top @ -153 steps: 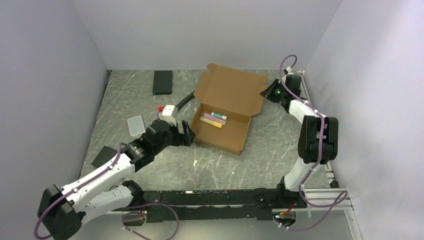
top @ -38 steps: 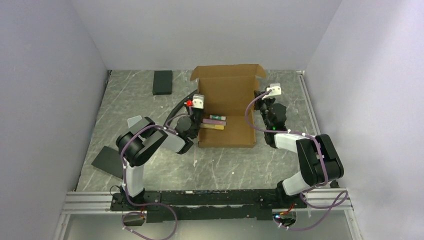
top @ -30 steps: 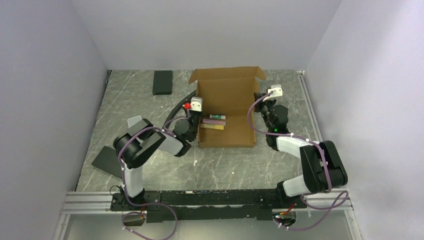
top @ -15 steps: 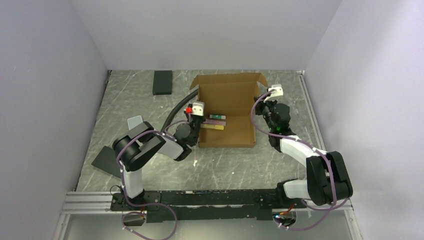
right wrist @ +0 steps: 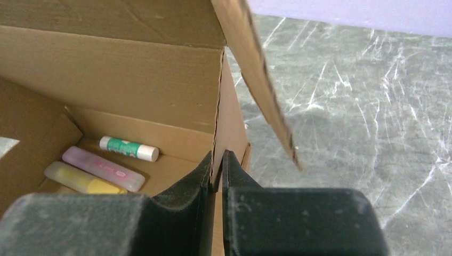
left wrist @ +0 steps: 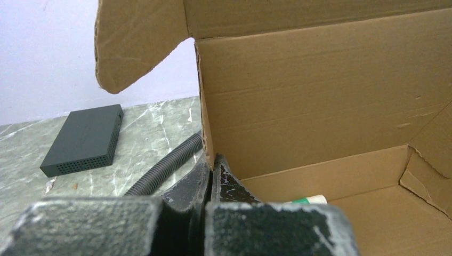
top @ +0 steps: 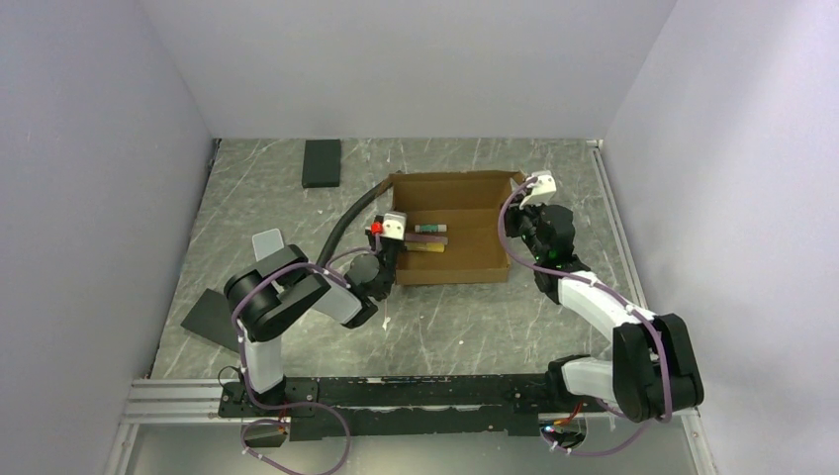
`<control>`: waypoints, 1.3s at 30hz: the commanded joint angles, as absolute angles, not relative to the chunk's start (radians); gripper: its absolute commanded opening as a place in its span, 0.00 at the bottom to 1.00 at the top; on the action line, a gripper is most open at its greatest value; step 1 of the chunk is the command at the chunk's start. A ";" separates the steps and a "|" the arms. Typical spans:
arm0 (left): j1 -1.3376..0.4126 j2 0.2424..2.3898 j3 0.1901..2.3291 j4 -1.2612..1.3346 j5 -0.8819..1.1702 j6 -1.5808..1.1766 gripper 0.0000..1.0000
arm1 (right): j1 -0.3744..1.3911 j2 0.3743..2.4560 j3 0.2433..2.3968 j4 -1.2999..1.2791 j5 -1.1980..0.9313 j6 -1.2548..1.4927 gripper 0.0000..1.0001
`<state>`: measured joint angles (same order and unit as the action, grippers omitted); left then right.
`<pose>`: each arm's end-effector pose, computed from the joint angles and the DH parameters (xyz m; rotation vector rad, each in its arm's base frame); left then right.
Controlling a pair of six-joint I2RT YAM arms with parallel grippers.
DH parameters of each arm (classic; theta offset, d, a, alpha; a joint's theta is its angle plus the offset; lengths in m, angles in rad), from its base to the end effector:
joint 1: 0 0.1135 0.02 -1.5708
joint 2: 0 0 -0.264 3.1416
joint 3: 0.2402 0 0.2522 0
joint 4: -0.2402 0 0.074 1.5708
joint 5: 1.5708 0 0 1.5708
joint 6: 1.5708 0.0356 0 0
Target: Fold the paper box
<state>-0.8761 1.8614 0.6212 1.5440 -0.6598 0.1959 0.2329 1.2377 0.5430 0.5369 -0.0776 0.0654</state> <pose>0.2276 -0.2391 0.1848 0.1329 1.3272 -0.1588 0.2605 0.0646 0.2351 -0.2025 1.7248 0.2867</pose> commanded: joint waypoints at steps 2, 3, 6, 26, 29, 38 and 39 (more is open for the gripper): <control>-0.910 1.852 0.600 1.552 -0.652 0.201 0.00 | 0.267 1.200 0.534 0.464 -0.179 0.045 0.10; -0.914 1.850 0.599 1.552 -0.653 0.206 0.00 | 0.266 1.194 0.531 0.460 -0.182 0.040 0.10; -0.922 1.842 0.587 1.553 -0.654 0.215 0.00 | 0.268 1.172 0.520 0.441 -0.191 0.016 0.11; -0.991 1.813 0.495 1.552 -0.709 0.265 0.00 | 0.272 0.975 0.559 0.056 -0.193 -0.231 0.40; -0.993 1.812 0.489 1.552 -0.713 0.268 0.00 | 0.266 0.938 0.577 -0.044 -0.211 -0.289 0.41; -0.999 1.818 0.483 1.552 -0.719 0.263 0.00 | 0.240 0.862 0.722 -0.500 -0.432 -0.584 0.45; -1.000 1.819 0.483 1.552 -0.719 0.262 0.00 | 0.236 0.855 0.737 -0.558 -0.465 -0.623 0.46</control>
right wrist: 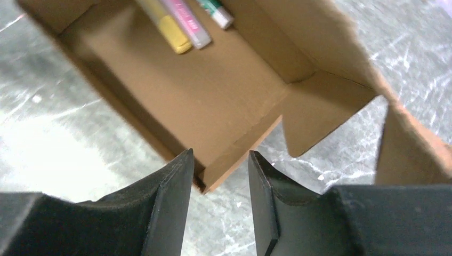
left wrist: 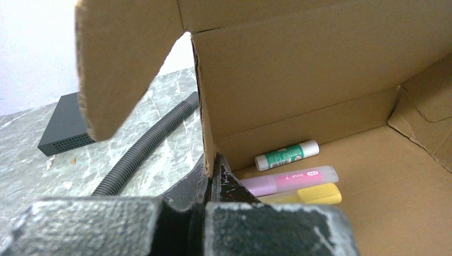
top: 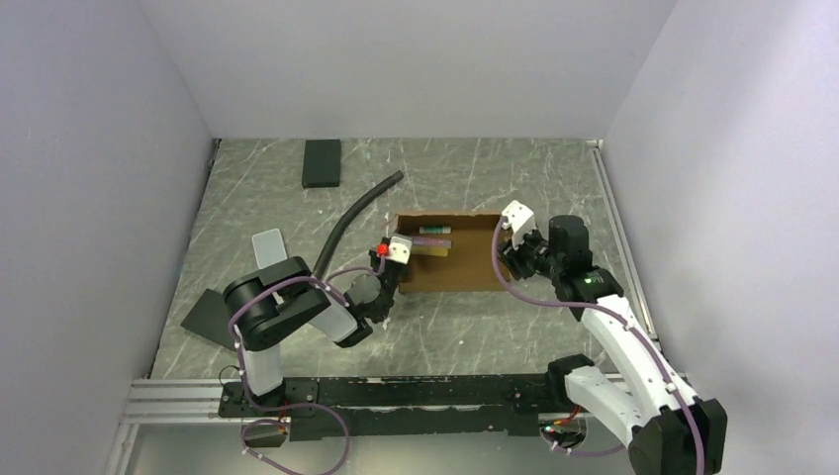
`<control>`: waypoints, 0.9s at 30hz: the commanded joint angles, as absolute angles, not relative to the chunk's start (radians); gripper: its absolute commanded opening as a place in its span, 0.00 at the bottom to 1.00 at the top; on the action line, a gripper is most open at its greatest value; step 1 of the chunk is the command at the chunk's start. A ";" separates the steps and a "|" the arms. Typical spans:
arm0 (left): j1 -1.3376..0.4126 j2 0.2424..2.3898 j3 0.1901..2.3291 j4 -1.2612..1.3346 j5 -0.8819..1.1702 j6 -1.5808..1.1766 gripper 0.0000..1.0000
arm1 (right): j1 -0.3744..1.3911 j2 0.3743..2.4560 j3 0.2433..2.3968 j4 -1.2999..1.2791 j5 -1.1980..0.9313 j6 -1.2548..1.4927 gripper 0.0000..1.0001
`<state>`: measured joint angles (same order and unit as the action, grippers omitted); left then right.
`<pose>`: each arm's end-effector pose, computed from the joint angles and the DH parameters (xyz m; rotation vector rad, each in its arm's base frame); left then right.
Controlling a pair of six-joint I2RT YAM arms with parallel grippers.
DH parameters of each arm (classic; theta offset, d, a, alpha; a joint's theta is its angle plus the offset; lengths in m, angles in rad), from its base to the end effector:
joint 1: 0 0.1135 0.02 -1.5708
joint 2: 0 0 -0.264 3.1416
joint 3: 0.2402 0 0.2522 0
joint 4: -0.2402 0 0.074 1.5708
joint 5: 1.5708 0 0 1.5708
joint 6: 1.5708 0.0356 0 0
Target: Fold the paper box
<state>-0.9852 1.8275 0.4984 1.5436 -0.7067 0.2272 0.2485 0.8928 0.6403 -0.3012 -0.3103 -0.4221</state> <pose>0.1865 -0.2395 0.1669 0.2480 1.3878 -0.1495 0.1896 0.0593 0.2593 -0.8619 1.9185 0.2252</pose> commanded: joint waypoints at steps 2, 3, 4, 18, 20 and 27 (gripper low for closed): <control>-1.002 1.819 0.482 1.552 -0.722 0.262 0.00 | 0.232 0.852 0.775 -0.693 -0.546 -0.731 0.47; -1.003 1.820 0.483 1.552 -0.724 0.262 0.00 | 0.232 0.855 0.807 -0.760 -0.580 -0.782 0.48; -1.004 1.821 0.480 1.552 -0.725 0.262 0.00 | 0.231 0.861 0.830 -0.815 -0.612 -0.836 0.49; -1.018 1.831 0.474 1.552 -0.741 0.253 0.00 | 0.232 1.037 1.296 -1.098 -0.843 -0.962 0.76; -1.021 1.832 0.474 1.553 -0.742 0.253 0.00 | 0.237 1.071 1.324 -0.995 -0.809 -0.898 0.81; -1.025 1.829 0.476 1.552 -0.752 0.252 0.00 | 0.334 1.247 1.380 -0.839 -0.582 -0.906 0.80</control>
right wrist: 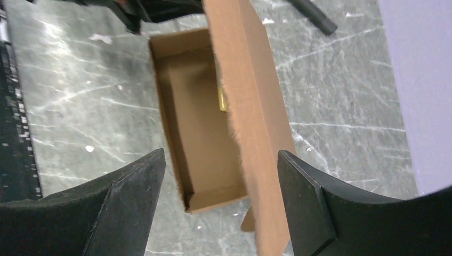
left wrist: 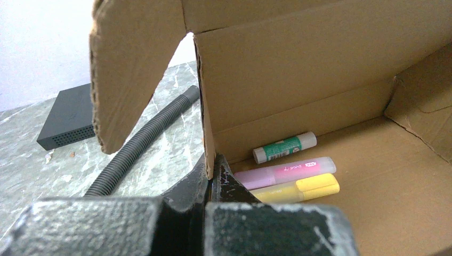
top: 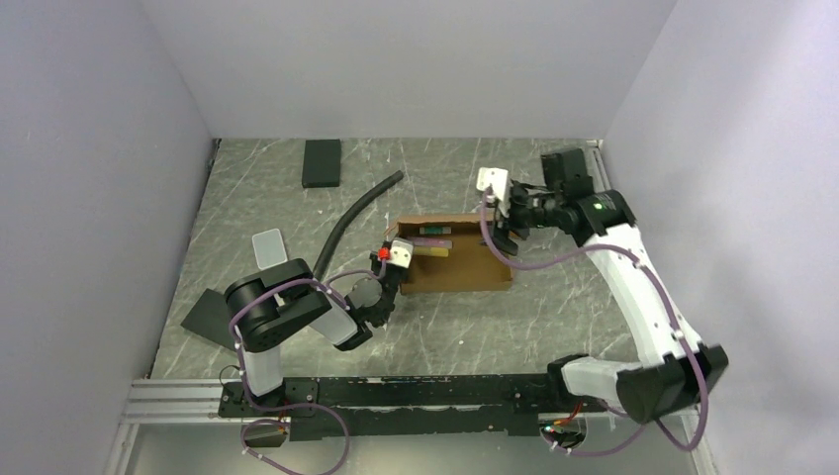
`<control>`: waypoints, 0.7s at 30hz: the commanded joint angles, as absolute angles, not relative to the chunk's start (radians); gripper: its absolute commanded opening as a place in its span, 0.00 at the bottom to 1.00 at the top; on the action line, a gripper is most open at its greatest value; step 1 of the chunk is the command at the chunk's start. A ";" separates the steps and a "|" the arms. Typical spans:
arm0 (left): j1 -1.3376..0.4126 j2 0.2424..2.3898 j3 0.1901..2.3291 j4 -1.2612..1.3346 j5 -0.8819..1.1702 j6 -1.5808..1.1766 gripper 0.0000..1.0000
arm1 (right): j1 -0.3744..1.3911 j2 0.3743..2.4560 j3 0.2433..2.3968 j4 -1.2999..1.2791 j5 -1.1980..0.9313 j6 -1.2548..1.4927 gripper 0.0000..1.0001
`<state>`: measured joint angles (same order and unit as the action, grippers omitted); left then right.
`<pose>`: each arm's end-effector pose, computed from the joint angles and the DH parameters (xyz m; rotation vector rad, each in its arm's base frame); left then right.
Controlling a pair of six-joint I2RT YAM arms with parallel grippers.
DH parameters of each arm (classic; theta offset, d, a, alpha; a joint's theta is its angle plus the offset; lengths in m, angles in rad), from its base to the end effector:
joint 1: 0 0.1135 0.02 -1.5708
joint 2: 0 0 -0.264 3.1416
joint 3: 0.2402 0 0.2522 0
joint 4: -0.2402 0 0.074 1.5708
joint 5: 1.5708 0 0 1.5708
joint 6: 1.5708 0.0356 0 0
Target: Fold the paper box
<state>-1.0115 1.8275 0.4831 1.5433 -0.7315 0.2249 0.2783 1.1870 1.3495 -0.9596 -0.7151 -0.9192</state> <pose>0.1788 -0.2408 0.1635 0.2559 1.4017 -0.1477 0.2086 0.0839 0.3850 -1.4870 1.5969 0.4881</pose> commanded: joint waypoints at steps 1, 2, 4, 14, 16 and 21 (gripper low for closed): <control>-1.025 1.829 0.476 1.553 -0.754 0.252 0.00 | 0.350 1.254 1.374 -0.814 -0.552 -0.904 0.79; -1.025 1.830 0.477 1.553 -0.753 0.252 0.00 | 0.365 1.257 1.367 -0.788 -0.524 -0.900 0.79; -1.025 1.830 0.477 1.552 -0.754 0.252 0.00 | 0.392 1.263 1.355 -0.763 -0.481 -0.908 0.76; -1.042 1.753 0.425 1.552 -0.756 0.204 0.14 | 0.445 1.187 1.164 -0.662 -0.304 -0.994 0.16; -1.058 1.712 0.395 1.546 -0.752 0.187 0.26 | 0.444 1.172 1.140 -0.649 -0.288 -1.002 0.11; -1.112 1.463 0.307 1.304 -0.700 0.066 0.56 | 0.445 1.154 1.110 -0.626 -0.278 -1.012 0.05</control>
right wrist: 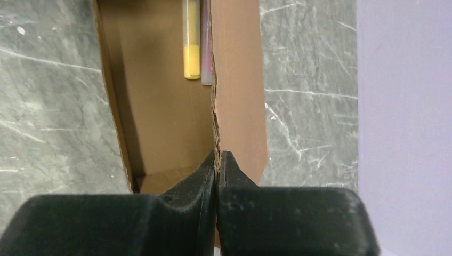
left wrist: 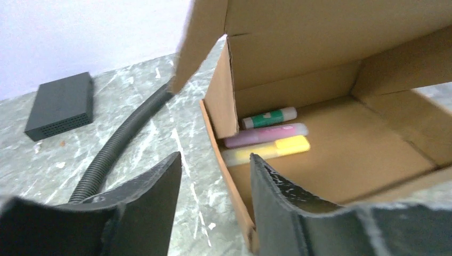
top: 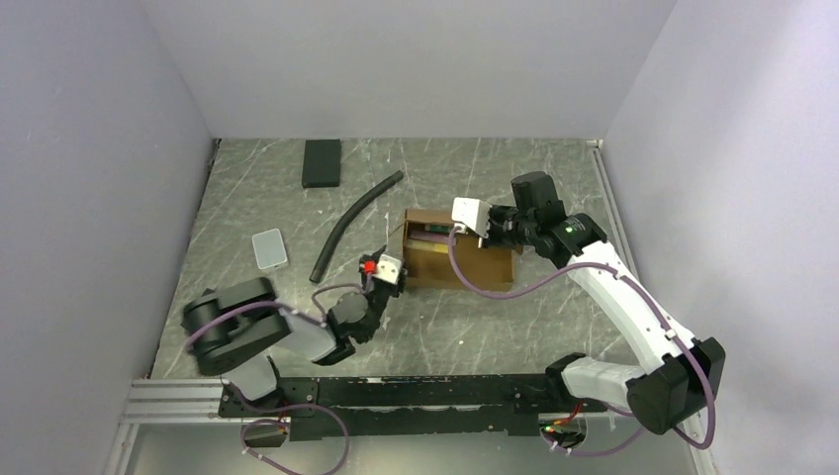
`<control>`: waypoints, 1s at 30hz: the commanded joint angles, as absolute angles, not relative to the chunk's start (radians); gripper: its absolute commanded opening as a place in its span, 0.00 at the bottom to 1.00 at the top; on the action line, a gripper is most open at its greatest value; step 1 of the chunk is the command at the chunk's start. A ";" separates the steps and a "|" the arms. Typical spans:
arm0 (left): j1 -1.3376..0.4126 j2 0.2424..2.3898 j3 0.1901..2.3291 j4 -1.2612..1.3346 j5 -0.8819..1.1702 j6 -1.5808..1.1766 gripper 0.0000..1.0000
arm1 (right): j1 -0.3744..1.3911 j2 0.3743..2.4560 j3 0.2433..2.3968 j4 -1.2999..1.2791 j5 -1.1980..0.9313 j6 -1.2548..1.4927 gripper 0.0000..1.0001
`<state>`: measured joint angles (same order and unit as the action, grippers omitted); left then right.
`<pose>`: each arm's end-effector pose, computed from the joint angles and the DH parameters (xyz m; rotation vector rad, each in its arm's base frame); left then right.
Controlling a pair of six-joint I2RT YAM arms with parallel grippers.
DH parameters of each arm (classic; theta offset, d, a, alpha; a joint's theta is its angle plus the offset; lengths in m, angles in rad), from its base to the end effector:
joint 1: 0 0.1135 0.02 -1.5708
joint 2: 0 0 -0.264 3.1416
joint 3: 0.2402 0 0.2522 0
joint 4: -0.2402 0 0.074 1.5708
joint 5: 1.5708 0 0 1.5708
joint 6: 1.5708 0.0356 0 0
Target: Fold the paper box
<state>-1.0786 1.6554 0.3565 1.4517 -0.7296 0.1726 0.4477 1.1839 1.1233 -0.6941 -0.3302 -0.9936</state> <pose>0.1463 -0.2226 0.1720 0.2999 1.4298 -0.2227 0.2176 0.1173 0.3293 -1.6221 1.5991 0.0998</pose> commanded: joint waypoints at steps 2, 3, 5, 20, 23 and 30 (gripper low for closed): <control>-1.117 1.286 0.265 1.097 -0.628 -0.052 0.63 | 0.445 1.150 1.105 -0.621 -0.276 -1.013 0.04; -1.117 1.175 0.254 0.966 -0.584 -0.111 0.66 | 0.445 1.149 1.102 -0.620 -0.275 -1.014 0.04; -1.117 0.951 0.274 0.623 -0.466 -0.207 0.73 | 0.445 1.144 1.091 -0.621 -0.282 -1.019 0.04; -1.063 0.617 0.447 0.022 -0.550 -0.301 0.74 | 0.444 1.046 0.907 -0.697 -0.452 -1.127 0.12; -1.009 0.740 0.486 0.025 -0.515 -0.353 0.75 | 0.452 1.056 0.859 -0.758 -0.475 -1.165 0.32; -0.799 0.863 0.499 0.096 -0.265 -0.529 0.84 | 0.489 1.088 0.829 -0.854 -0.469 -1.177 0.68</control>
